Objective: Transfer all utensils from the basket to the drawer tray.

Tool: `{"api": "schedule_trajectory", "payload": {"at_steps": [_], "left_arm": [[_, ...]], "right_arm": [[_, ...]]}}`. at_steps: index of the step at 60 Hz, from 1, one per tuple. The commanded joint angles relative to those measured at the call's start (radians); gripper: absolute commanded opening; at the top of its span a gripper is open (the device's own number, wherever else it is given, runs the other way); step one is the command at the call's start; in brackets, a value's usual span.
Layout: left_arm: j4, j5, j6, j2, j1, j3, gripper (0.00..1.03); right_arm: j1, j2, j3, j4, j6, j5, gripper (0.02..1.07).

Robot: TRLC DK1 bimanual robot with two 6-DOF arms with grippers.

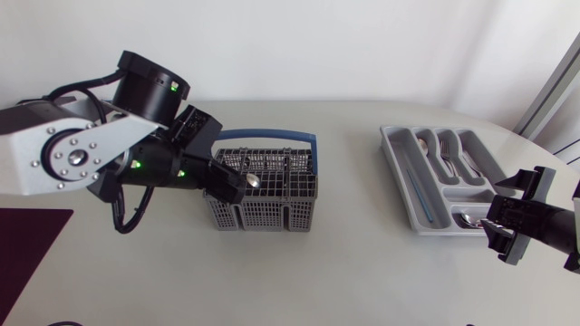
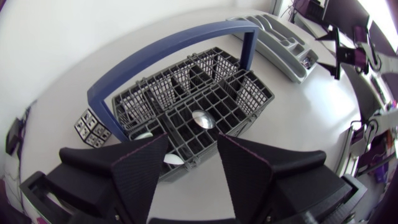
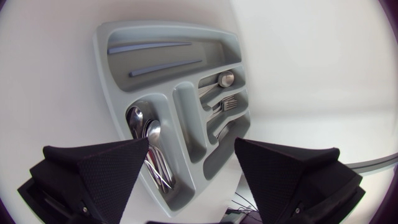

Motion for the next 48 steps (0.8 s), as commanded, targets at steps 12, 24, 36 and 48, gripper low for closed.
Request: {"api": "schedule_trajectory", "payload": {"at_steps": [12, 24, 36, 48], "left_arm": [[-0.082, 0.140, -0.203, 0.111, 0.071, 0.113, 0.55], [-0.082, 0.258, -0.252, 0.196, 0.120, 0.136, 0.55], [-0.082, 0.345, -0.283, 0.243, 0.144, 0.165, 0.52], [-0.073, 0.385, -0.295, 0.265, 0.147, 0.183, 0.47]], "right_arm": [[0.046, -0.036, -0.042, -0.026, 0.047, 0.021, 1.02], [0.058, -0.034, -0.043, -0.026, 0.047, 0.024, 1.02], [0.078, -0.030, -0.049, -0.025, 0.049, 0.033, 1.02], [0.087, -0.028, -0.052, -0.023, 0.049, 0.039, 1.02]]}}
